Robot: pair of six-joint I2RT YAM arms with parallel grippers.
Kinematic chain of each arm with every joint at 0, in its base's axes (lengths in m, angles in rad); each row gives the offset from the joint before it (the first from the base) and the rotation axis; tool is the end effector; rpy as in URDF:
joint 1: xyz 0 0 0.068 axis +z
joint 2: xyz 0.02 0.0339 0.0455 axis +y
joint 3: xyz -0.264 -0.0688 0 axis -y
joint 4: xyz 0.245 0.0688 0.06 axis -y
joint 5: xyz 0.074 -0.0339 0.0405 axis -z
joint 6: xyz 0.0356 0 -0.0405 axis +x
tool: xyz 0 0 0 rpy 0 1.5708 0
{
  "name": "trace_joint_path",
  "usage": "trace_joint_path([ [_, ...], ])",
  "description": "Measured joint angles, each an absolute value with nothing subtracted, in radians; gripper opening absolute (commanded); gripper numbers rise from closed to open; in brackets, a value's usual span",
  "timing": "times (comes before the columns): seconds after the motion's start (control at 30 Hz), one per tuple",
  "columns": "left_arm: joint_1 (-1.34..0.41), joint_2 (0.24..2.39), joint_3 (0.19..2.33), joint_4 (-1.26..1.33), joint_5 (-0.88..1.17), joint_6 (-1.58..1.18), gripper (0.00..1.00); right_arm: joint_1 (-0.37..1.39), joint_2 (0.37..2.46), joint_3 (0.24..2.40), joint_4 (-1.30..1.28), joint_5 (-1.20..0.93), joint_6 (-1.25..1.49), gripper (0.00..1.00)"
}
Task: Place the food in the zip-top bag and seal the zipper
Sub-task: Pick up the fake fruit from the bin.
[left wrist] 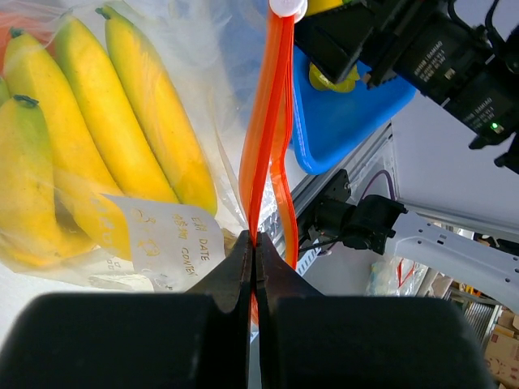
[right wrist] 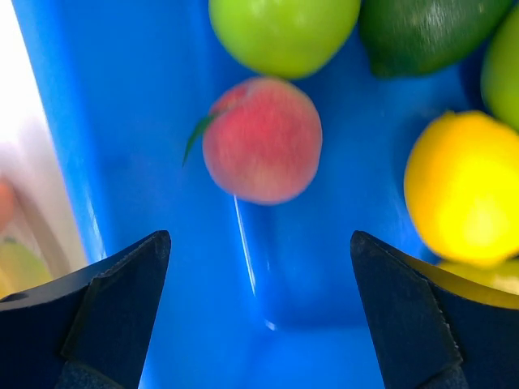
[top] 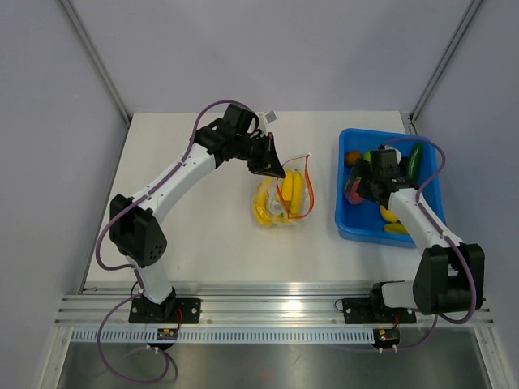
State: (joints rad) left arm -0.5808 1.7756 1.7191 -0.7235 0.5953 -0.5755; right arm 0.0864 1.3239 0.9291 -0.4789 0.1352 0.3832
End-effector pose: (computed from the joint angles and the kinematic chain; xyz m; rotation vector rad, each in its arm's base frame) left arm 0.3195 -0.2336 0.3453 0.3293 2.5191 -1.2222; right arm 0.2743 0.0189 0.2469 0.4190 2.3979 0.0455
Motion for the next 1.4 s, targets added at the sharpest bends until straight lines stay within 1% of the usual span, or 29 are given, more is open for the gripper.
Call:
trace_joint_path([
  [0.3, -0.581, 1.776, 1.719, -0.723, 0.603, -0.575, 0.00, 0.043, 1.478, 0.896, -0.280, 0.110, 0.322, 0.97],
  [0.37, -0.581, 1.776, 1.719, -0.723, 0.603, -0.575, 0.00, 0.037, 1.508, 0.890, -0.243, 0.107, 0.315, 0.94],
  [0.5, -0.581, 1.778, 1.719, -0.723, 0.604, -0.575, 0.00, 0.032, 1.544, 0.889, -0.209, 0.103, 0.305, 0.84],
  [0.57, -0.581, 1.779, 1.719, -0.722, 0.604, -0.575, 0.00, 0.031, 1.544, 0.890, -0.204, 0.097, 0.302, 0.83],
  [0.7, -0.581, 1.780, 1.719, -0.722, 0.603, -0.575, 0.00, 0.028, 1.544, 0.892, -0.207, 0.079, 0.300, 0.62],
  [0.73, -0.581, 1.780, 1.719, -0.722, 0.603, -0.575, 0.00, 0.027, 1.544, 0.892, -0.207, 0.076, 0.300, 0.51],
  [0.8, -0.581, 1.780, 1.718, -0.722, 0.603, -0.575, 0.00, 0.026, 1.543, 0.892, -0.208, 0.072, 0.304, 0.49],
  [0.87, -0.581, 1.780, 1.716, -0.722, 0.603, -0.575, 0.00, 0.025, 1.532, 0.892, -0.223, 0.068, 0.306, 0.44],
  [1.0, -0.581, 1.780, 1.712, -0.721, 0.603, -0.575, 0.00, 0.025, 1.438, 0.889, -0.274, 0.073, 0.313, 0.43],
  [1.2, -0.581, 1.780, 1.712, -0.717, 0.604, -0.574, 0.00, 0.025, 1.108, 0.907, -0.350, 0.074, 0.318, 0.42],
  [1.3, -0.581, 1.780, 1.712, -0.717, 0.604, -0.574, 0.00, 0.025, 1.030, 0.947, -0.373, -0.003, 0.317, 0.41],
  [1.4, -0.581, 1.780, 1.712, -0.716, 0.604, -0.574, 0.00, 0.058, 1.004, 0.987, -0.400, -0.097, 0.319, 0.41],
])
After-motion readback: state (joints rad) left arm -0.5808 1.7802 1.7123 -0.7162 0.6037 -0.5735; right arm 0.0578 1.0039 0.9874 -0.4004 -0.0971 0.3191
